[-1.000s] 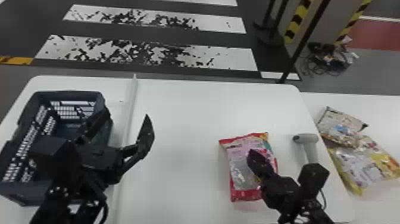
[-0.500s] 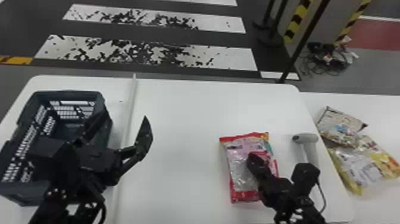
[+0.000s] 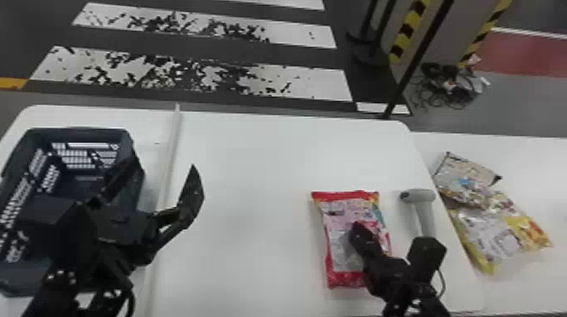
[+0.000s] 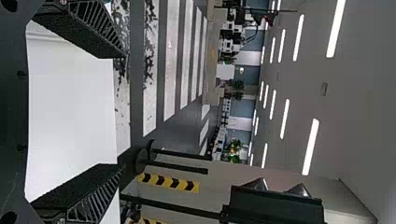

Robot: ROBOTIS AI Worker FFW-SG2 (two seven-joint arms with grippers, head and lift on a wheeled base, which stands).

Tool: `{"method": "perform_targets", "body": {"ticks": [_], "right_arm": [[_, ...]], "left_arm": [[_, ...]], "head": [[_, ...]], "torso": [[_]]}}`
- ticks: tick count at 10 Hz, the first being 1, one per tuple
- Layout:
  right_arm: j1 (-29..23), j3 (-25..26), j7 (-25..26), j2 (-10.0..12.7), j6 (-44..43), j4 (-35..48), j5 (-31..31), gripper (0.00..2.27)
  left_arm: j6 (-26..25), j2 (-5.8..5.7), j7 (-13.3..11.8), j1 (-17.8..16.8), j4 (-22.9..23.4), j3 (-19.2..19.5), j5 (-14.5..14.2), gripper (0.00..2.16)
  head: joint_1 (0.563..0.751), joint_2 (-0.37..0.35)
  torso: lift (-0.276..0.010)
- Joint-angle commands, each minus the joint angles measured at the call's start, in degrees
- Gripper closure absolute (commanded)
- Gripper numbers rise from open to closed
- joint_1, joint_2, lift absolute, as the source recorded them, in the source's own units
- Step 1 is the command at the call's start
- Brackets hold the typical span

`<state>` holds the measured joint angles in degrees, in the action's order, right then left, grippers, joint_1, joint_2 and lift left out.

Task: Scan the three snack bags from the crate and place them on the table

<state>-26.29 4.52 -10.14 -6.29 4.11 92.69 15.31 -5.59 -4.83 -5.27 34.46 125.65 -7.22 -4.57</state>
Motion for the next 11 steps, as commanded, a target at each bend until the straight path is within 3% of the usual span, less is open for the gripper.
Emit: {"method": "perform_targets", "body": {"ticks": [1,4,5,6,7,11], "right_arm": [[-1.05,0.75,0.56,0.05,-0.28,-0.06,0.77,2.24],[-3.59,1.63,0.38,0.49,-2.39,3.11,2.35,2.24],[-5.00,1.63,0.29,0.49,-3.09,6.80,2.97,1.95],[-6.32,1.89,0.21,0.40,-2.92,11.37,3.06,0.70],[-7.46,2.51,0.21,0.40,-1.51,15.85,3.06,0.00],[-5.53,11.91,-7.53,-0.13,9.74,21.21,1.47,0.05]], "left_arm": [[0.00,0.00,0.00,0.00,-0.14,-0.08,0.00,0.03],[0.17,0.00,0.00,0.00,-0.05,-0.52,0.00,0.03],[0.35,0.00,0.00,0.17,-0.05,-0.60,0.08,0.03],[0.35,0.00,0.00,0.35,0.13,-0.69,0.08,0.03],[0.70,-0.09,0.00,0.70,0.39,-0.69,0.08,0.03],[0.88,-0.79,-0.09,1.31,1.88,-0.08,0.00,0.03]], "head": [[0.695,-0.173],[0.695,-0.200],[0.695,-0.205],[0.695,-0.205],[0.695,-0.201],[0.695,-0.215]], "torso": [[-0.062],[-0.062],[-0.062],[-0.062],[-0.062],[-0.062]]}}
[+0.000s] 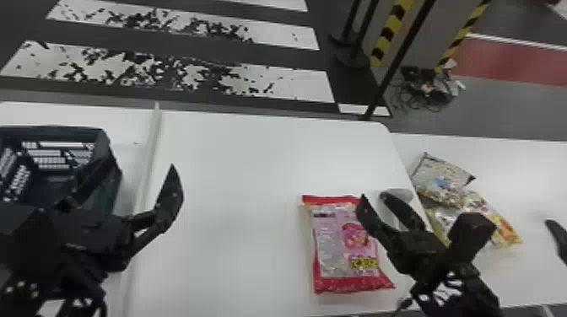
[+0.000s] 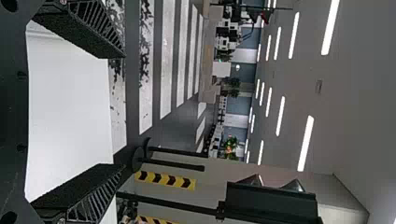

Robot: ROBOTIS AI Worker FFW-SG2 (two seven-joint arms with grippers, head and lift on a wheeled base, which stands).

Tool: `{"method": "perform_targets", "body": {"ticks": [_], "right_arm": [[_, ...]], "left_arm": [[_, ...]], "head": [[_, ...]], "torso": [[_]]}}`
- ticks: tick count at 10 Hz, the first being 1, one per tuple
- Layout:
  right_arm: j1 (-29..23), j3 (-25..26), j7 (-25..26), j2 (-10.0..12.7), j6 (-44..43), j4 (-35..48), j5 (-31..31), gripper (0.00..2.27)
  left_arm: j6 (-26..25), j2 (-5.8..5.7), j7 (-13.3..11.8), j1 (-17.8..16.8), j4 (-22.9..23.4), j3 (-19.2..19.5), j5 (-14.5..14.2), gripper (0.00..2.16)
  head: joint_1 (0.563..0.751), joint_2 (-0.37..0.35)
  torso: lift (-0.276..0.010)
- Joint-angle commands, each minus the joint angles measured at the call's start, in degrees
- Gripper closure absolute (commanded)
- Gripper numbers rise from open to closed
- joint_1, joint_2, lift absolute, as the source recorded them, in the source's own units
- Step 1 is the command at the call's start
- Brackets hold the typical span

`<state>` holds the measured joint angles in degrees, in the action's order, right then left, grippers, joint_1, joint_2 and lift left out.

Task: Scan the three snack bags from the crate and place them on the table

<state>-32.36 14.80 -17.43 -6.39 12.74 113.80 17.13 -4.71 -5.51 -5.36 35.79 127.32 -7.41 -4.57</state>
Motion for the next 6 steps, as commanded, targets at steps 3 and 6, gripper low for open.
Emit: {"method": "perform_targets", "body": {"ticks": [3,6], "right_arm": [[3.80,2.87,-1.73,-1.34,2.17,-3.24,-7.20,0.05],[9.51,4.71,-4.80,-3.89,4.98,-11.59,-8.69,0.06]], "left_arm": [[0.00,-1.43,-0.44,-0.20,-0.14,0.38,-0.97,0.03],[-0.18,-2.93,-0.44,-0.20,-0.14,0.82,-1.58,0.03]], "head": [[0.695,-0.267],[0.695,-0.290]], "torso": [[-0.062],[-0.062]]}}
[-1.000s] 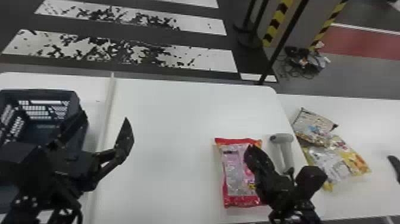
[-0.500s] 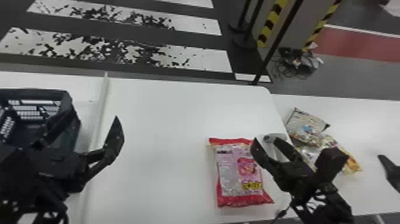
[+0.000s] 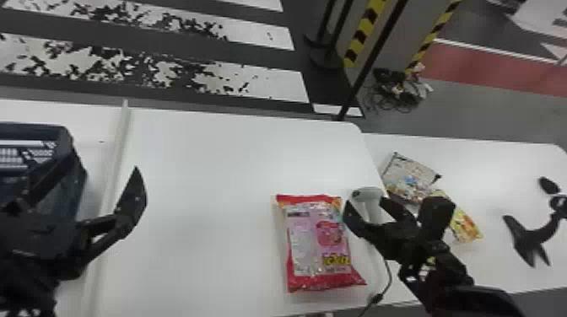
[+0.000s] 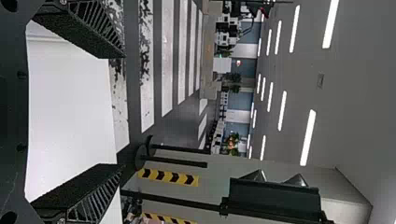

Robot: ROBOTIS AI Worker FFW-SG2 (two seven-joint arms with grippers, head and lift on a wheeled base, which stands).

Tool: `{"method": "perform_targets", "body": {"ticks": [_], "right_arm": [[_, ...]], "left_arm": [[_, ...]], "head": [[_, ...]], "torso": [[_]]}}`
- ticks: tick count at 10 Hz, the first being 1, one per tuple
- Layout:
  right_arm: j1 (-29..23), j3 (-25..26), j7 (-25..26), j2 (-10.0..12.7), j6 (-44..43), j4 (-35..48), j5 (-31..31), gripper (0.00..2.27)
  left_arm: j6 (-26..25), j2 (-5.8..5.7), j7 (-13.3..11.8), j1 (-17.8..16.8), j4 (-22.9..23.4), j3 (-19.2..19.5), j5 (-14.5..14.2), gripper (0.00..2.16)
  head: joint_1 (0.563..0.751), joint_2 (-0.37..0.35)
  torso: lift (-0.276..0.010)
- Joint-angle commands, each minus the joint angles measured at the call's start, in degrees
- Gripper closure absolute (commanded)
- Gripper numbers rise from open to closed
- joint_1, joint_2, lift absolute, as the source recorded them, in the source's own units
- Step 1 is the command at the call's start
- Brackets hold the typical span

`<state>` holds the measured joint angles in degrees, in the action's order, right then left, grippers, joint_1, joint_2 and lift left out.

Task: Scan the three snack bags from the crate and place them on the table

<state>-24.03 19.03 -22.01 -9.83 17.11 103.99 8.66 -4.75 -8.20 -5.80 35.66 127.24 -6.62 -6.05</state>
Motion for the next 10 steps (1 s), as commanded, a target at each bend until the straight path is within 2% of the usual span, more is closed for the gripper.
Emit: {"method": "perform_targets", "body": {"ticks": [1,2,5,10], "right_arm": [[3.20,0.57,-0.23,-1.51,0.60,-5.02,-0.58,0.06],[4.08,0.92,-0.23,-2.21,0.60,-7.57,-0.93,0.06],[8.12,2.06,-2.25,-4.58,-0.63,-15.66,-0.93,0.06],[16.03,1.62,-5.76,-7.40,2.71,-26.73,-2.60,0.10]], "left_arm": [[-0.14,-0.50,0.00,-0.06,-0.24,0.12,-0.28,0.03],[-0.14,-0.85,0.00,-0.15,-0.68,0.03,-0.37,0.03],[-0.49,-0.94,-0.53,-0.33,-1.73,-0.50,-0.28,0.03],[-0.31,-0.76,-0.44,-0.06,-1.65,-1.03,0.16,0.03]], "head": [[0.695,-0.302],[0.695,-0.318],[0.695,-0.350],[0.695,-0.350]], "torso": [[-0.062],[-0.062],[-0.062],[-0.062]]}}
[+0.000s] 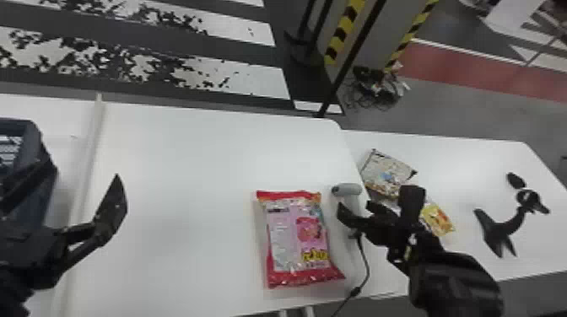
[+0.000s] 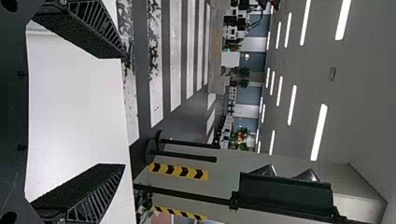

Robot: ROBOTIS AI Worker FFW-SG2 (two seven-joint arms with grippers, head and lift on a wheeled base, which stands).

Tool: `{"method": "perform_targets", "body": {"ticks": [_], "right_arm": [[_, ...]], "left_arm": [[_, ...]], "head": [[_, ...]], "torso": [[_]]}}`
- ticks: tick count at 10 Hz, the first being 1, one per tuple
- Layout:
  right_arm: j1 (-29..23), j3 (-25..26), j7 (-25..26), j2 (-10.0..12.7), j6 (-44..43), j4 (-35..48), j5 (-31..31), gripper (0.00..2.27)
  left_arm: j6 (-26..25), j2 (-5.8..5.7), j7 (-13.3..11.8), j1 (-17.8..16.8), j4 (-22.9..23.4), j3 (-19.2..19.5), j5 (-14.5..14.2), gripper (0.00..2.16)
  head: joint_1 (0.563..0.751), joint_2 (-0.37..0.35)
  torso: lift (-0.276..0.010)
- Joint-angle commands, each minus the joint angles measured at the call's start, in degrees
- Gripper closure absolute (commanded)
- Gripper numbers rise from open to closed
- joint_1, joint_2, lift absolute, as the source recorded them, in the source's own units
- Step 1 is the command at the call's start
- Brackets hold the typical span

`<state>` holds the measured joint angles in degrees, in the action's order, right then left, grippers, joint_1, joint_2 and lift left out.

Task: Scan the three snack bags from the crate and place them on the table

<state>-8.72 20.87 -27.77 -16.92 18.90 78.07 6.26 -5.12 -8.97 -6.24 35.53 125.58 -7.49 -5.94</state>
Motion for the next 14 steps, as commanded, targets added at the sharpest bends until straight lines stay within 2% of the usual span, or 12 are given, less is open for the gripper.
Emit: {"method": "perform_targets", "body": {"ticks": [1,2,3,4,6,7,10,13,14], "right_arm": [[2.13,-0.65,-0.09,-0.66,1.98,-2.04,-1.52,0.15],[3.71,-0.39,-1.50,-0.92,5.15,-3.36,-1.34,0.44],[4.41,-0.21,-2.46,-0.92,7.08,-3.62,-1.08,1.22],[4.59,-0.04,-3.96,-1.01,8.14,-3.71,-0.37,1.71],[4.33,1.11,-5.36,-1.10,7.96,-3.97,1.74,2.10],[3.80,1.90,-5.36,-1.01,6.55,-4.06,3.23,2.25],[1.87,3.65,-5.10,-0.57,6.55,-1.60,4.99,2.25],[-4.29,7.17,-5.10,0.13,14.11,10.79,10.97,2.25],[-6.57,8.05,-5.01,1.45,16.40,15.54,12.11,2.25]], "left_arm": [[0.06,0.00,0.00,0.15,0.11,-0.24,0.05,0.03],[0.24,0.00,0.00,0.24,0.19,-0.33,0.05,0.03],[0.41,-0.08,0.00,0.42,0.28,-0.33,0.05,0.03],[0.41,-0.08,0.00,0.59,0.37,-0.33,0.05,0.03],[0.41,-0.08,0.00,0.68,0.55,-0.42,0.05,0.03],[0.41,-0.08,0.00,0.68,0.63,-0.68,0.23,0.03],[0.41,-0.08,0.17,0.51,0.55,-1.30,1.02,0.03],[0.24,-0.08,0.61,-0.11,0.19,-1.74,1.46,0.03],[0.24,-0.08,0.61,-0.37,0.02,-2.00,1.46,0.03]], "head": [[0.695,-0.350],[0.695,-0.350],[0.695,-0.350],[0.695,-0.350],[0.695,-0.350],[0.695,-0.350],[0.695,-0.350],[0.695,-0.350],[0.695,-0.350]], "torso": [[-0.062],[-0.062],[-0.062],[-0.062],[-0.062],[-0.062],[-0.062],[-0.062],[-0.062]]}}
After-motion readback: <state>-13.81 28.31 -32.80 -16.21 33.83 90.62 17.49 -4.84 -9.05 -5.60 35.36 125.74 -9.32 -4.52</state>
